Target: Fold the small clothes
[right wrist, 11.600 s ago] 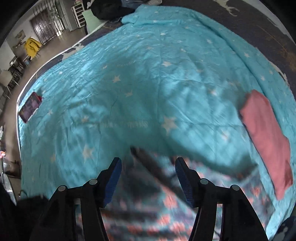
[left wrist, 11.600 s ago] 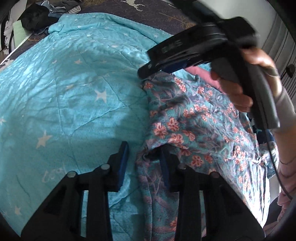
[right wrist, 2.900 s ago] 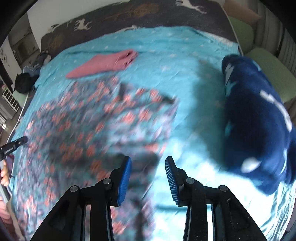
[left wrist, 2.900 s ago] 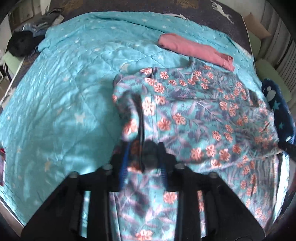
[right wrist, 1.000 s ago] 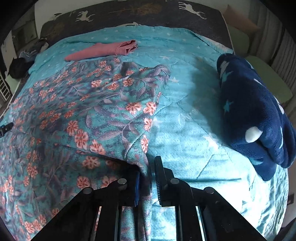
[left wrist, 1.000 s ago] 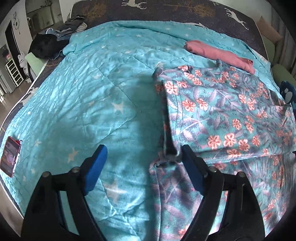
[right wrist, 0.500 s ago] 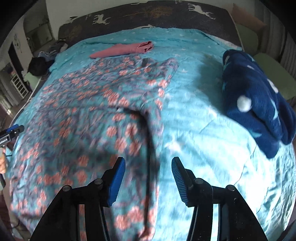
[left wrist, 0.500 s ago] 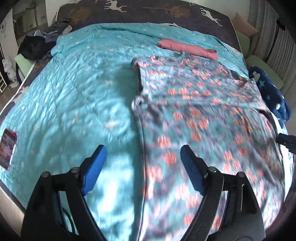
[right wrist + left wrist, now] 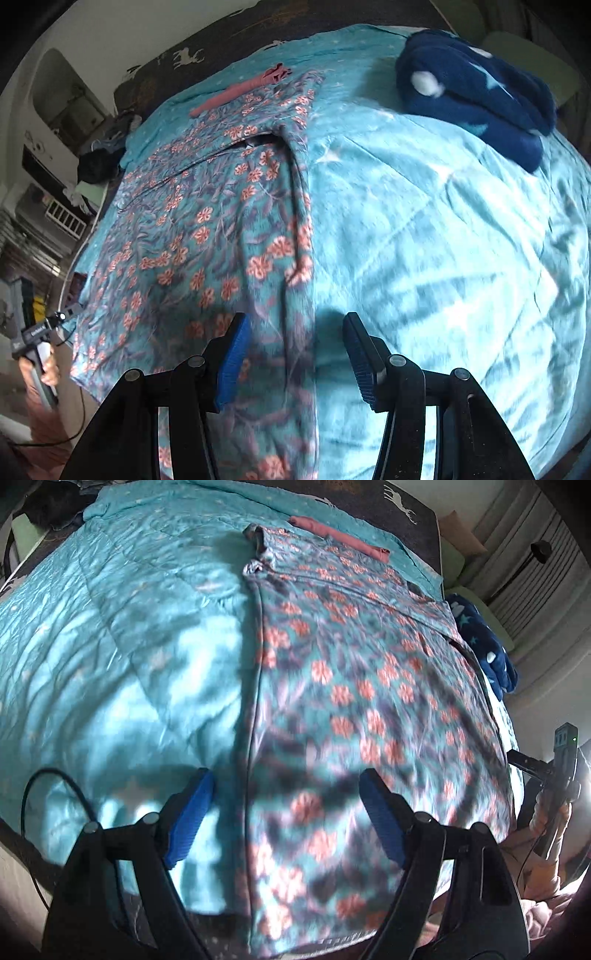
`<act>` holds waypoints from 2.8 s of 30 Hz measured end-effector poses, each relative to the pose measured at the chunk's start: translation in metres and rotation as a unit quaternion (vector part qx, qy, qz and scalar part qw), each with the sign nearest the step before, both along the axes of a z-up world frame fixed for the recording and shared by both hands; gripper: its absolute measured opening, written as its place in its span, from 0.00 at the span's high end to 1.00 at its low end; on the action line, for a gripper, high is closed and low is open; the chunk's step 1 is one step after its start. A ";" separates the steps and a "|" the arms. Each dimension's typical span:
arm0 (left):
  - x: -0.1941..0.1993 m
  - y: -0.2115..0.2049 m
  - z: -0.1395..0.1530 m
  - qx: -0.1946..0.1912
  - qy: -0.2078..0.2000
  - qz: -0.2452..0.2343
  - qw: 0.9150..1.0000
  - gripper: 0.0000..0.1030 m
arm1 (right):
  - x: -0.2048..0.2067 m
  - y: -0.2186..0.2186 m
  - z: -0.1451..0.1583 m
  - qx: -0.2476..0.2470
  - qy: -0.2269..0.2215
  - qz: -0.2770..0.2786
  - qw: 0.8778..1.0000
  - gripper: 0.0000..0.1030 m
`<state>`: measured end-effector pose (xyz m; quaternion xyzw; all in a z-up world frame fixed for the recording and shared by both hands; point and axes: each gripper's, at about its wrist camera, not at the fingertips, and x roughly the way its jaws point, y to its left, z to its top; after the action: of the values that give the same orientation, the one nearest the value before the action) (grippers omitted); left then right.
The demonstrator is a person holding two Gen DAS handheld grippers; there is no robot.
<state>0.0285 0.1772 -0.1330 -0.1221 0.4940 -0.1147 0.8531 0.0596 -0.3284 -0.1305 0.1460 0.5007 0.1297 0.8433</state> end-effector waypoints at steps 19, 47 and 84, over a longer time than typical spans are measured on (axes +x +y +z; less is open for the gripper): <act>-0.072 0.002 -0.004 0.004 -0.029 0.003 1.000 0.28 | -0.091 -0.014 -0.023 0.159 0.000 -0.018 0.987 0.50; -0.098 0.054 -0.016 -0.116 -0.031 0.121 0.985 0.55 | -0.093 -0.036 -0.039 0.242 0.045 -0.036 0.969 0.50; -0.100 0.044 -0.010 -0.075 -0.016 0.082 0.994 0.46 | -0.086 -0.020 -0.025 0.203 0.037 -0.012 0.978 0.53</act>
<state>-0.0714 0.2209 -0.1428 -0.2239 0.4588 -0.0829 0.8559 -0.0263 -0.3481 -0.1559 0.3252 0.4930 0.2127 0.7784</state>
